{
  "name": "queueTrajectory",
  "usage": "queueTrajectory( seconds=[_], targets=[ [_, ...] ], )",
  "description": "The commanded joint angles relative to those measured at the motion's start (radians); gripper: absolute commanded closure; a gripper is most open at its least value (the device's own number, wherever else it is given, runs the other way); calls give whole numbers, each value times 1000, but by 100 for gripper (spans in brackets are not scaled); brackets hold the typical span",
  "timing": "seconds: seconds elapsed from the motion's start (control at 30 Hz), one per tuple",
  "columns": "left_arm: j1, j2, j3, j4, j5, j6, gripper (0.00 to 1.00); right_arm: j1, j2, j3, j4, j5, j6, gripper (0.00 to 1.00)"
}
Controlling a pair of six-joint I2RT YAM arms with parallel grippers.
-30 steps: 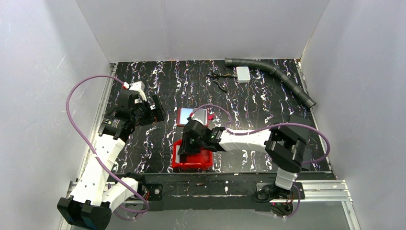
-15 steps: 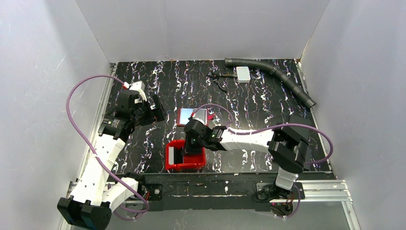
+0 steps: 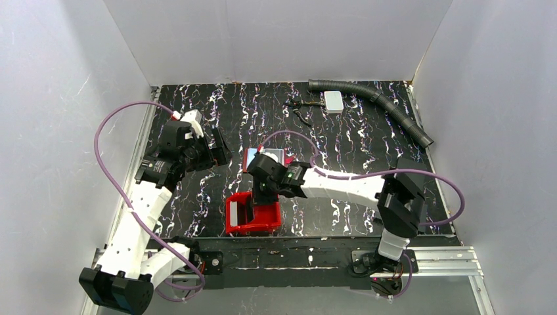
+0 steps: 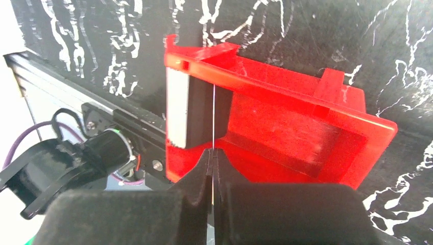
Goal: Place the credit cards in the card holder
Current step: Pick up the credit card from the storage box.
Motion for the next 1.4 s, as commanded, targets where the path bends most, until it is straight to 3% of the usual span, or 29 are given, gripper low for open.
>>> queueTrajectory(
  seconds=[0.0,0.13,0.23,0.37,0.5,0.63,0.83,0.9,1.07,1.3,1.37],
  targets=[
    [3,19,89,-39,116,-1,2,-15,-102,144,-102,5,-177,99],
    [9,35,152,-53,211,-9,2,-116,-135,240,-119,-163,-316,99],
    [57,52,177,3,404,-68,2,-277,-183,197,-36,-364,-394,99],
    [119,81,87,315,729,-300,2,-549,-246,-12,391,-725,-298,99],
    [120,136,-9,677,837,-547,3,-685,-204,-94,728,-885,-105,99],
    [119,216,-7,717,818,-598,5,-758,-134,-146,1116,-965,211,99],
    [77,334,51,737,784,-635,11,-762,-54,-141,1424,-985,473,99],
    [61,355,66,743,769,-636,15,-760,-36,-142,1464,-988,512,99],
    [21,405,87,866,782,-719,38,-756,-2,-144,1526,-989,554,99],
    [11,425,56,1029,798,-835,52,-754,15,-140,1524,-992,546,99],
    [8,429,60,1030,796,-827,65,-751,17,-143,1527,-992,543,99]
  ],
)
